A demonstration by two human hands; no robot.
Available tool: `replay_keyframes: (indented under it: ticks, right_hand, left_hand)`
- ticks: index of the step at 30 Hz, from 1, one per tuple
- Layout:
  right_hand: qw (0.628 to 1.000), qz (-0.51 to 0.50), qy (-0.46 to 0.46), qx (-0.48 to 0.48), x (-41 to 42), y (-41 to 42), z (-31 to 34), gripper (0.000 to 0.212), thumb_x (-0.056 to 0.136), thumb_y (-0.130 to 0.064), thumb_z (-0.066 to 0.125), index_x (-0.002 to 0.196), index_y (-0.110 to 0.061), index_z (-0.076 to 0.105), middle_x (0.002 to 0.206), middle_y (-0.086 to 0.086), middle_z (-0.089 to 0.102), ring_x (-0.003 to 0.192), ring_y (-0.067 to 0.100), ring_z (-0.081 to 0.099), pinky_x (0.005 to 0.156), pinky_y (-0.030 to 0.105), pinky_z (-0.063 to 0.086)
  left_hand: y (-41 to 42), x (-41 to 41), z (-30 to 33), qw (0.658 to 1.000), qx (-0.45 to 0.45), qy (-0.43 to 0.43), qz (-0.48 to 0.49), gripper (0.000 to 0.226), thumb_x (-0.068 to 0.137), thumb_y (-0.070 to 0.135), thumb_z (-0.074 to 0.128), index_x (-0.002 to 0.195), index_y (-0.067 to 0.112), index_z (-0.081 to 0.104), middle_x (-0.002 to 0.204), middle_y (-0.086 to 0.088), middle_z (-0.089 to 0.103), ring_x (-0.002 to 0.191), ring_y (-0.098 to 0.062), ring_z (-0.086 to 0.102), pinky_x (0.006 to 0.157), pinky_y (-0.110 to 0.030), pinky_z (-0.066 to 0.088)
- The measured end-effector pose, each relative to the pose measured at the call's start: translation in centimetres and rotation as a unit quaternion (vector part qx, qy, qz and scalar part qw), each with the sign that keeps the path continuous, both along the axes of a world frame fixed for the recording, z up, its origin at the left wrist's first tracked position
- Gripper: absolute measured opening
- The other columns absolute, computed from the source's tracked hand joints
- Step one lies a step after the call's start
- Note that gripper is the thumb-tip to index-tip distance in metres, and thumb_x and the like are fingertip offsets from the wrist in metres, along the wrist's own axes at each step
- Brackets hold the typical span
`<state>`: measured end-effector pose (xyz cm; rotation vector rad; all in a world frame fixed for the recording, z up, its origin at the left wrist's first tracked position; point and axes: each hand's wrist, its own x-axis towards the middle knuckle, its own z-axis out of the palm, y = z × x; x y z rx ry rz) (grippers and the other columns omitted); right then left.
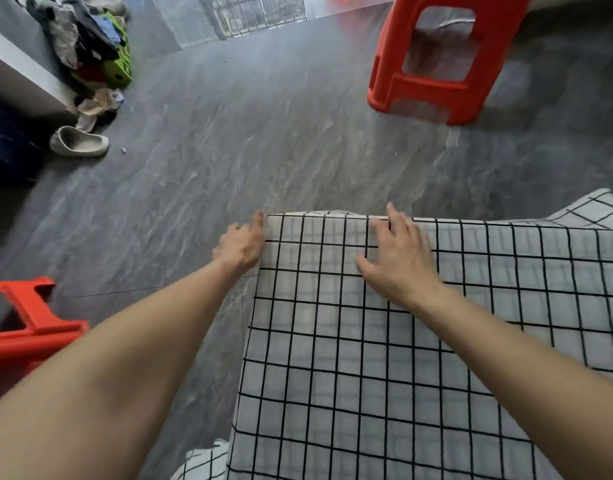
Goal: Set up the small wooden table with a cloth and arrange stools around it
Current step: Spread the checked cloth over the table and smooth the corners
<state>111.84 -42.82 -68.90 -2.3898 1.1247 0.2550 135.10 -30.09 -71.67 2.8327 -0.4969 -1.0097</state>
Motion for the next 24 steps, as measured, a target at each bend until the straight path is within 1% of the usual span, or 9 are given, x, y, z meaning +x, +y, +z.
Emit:
replay_keyframes:
  ticks: [2, 4, 6, 8, 12, 16, 21, 22, 24]
  right_hand:
    - [0.998, -0.008, -0.033, -0.047, -1.1, 0.1, 0.1, 0.066, 0.089, -0.034, 0.053, 0.148, -0.017, 0.029, 0.162, 0.007, 0.007, 0.148, 0.026, 0.005, 0.119, 0.051, 0.009]
    - [0.996, -0.025, -0.040, -0.076, -2.2, 0.3, -0.1, 0.062, 0.092, -0.031, 0.049, 0.148, -0.016, 0.029, 0.162, 0.007, 0.008, 0.148, 0.025, 0.006, 0.119, 0.051, 0.008]
    - [0.995, -0.035, -0.036, -0.081, -3.2, 0.3, -0.7, 0.060, 0.096, -0.034, 0.043, 0.150, -0.015, 0.026, 0.162, 0.007, 0.007, 0.148, 0.025, 0.007, 0.119, 0.049, 0.007]
    - [0.995, -0.045, -0.041, -0.075, -3.9, 0.5, -1.5, 0.059, 0.098, -0.037, 0.038, 0.152, -0.017, 0.023, 0.163, 0.005, 0.007, 0.149, 0.023, 0.005, 0.119, 0.048, 0.004]
    - [0.995, 0.006, -0.035, -0.089, -5.3, 0.4, -3.6, 0.063, 0.096, -0.041, 0.029, 0.154, -0.017, 0.021, 0.163, 0.002, 0.010, 0.150, 0.020, 0.006, 0.119, 0.051, 0.007]
    - [0.993, 0.062, -0.027, -0.095, -10.5, -2.0, -5.0, 0.063, 0.095, -0.041, 0.029, 0.154, -0.020, 0.023, 0.163, 0.000, 0.011, 0.150, 0.017, 0.008, 0.120, 0.047, 0.010]
    - [0.992, -0.004, 0.008, -0.124, -22.9, -7.8, -4.5, 0.060, 0.094, -0.044, 0.029, 0.152, -0.027, 0.026, 0.162, 0.001, 0.016, 0.147, 0.020, 0.018, 0.117, 0.052, 0.013]
    - [0.990, -0.042, 0.012, -0.137, -25.4, -9.3, -4.6, 0.059, 0.094, -0.043, 0.031, 0.151, -0.026, 0.028, 0.161, 0.004, 0.020, 0.145, 0.024, 0.022, 0.115, 0.054, 0.014]
    - [0.964, -0.218, 0.039, -0.147, -30.9, -12.0, -5.0, 0.062, 0.094, -0.044, 0.029, 0.148, -0.015, 0.033, 0.158, 0.013, 0.023, 0.142, 0.033, 0.026, 0.113, 0.058, 0.016]
  left_hand:
    - [0.0, -0.8, 0.4, 0.981, -0.112, -0.129, -0.086, 0.062, 0.101, 0.053, 0.020, 0.140, 0.011, 0.044, 0.159, -0.009, 0.022, 0.141, -0.031, 0.029, 0.114, -0.050, 0.025]
    - [-1.0, -2.4, 1.1, 0.931, -0.207, -0.210, -0.215, 0.049, 0.101, 0.041, 0.031, 0.141, 0.015, 0.041, 0.158, -0.006, 0.021, 0.140, -0.028, 0.028, 0.114, -0.051, 0.024]
    - [-2.6, -5.3, 1.0, 0.888, -0.254, -0.211, -0.319, 0.051, 0.098, 0.039, 0.032, 0.145, 0.018, 0.038, 0.160, -0.004, 0.022, 0.143, -0.024, 0.026, 0.118, -0.050, 0.018]
    - [-3.7, -8.8, 0.0, 0.871, -0.235, -0.192, -0.386, 0.055, 0.098, 0.045, 0.026, 0.150, 0.028, 0.031, 0.162, 0.002, 0.017, 0.149, -0.020, 0.016, 0.120, -0.049, 0.008]
    - [-4.1, -11.4, -3.1, 0.885, -0.153, -0.188, -0.397, 0.062, 0.093, 0.053, 0.022, 0.153, 0.041, 0.015, 0.164, 0.008, 0.006, 0.151, -0.019, -0.002, 0.119, -0.052, -0.005]
    - [-3.8, -11.4, -3.1, 0.885, -0.137, -0.193, -0.401, 0.064, 0.092, 0.052, 0.023, 0.153, 0.040, 0.011, 0.164, 0.008, 0.005, 0.151, -0.018, -0.005, 0.119, -0.051, -0.005]
    - [-4.1, -11.8, -2.7, 0.885, -0.122, -0.193, -0.405, 0.065, 0.092, 0.052, 0.022, 0.154, 0.039, 0.008, 0.164, 0.006, 0.005, 0.150, -0.017, -0.007, 0.119, -0.052, -0.005]
    - [-4.1, -11.7, -2.7, 0.886, -0.123, -0.193, -0.404, 0.064, 0.092, 0.052, 0.022, 0.154, 0.039, 0.009, 0.164, 0.006, 0.006, 0.150, -0.017, -0.006, 0.119, -0.053, -0.005]
    - [-4.0, -11.6, -2.8, 0.885, -0.125, -0.194, -0.405, 0.064, 0.093, 0.052, 0.022, 0.154, 0.038, 0.010, 0.164, 0.006, 0.006, 0.150, -0.017, -0.006, 0.119, -0.052, -0.005]
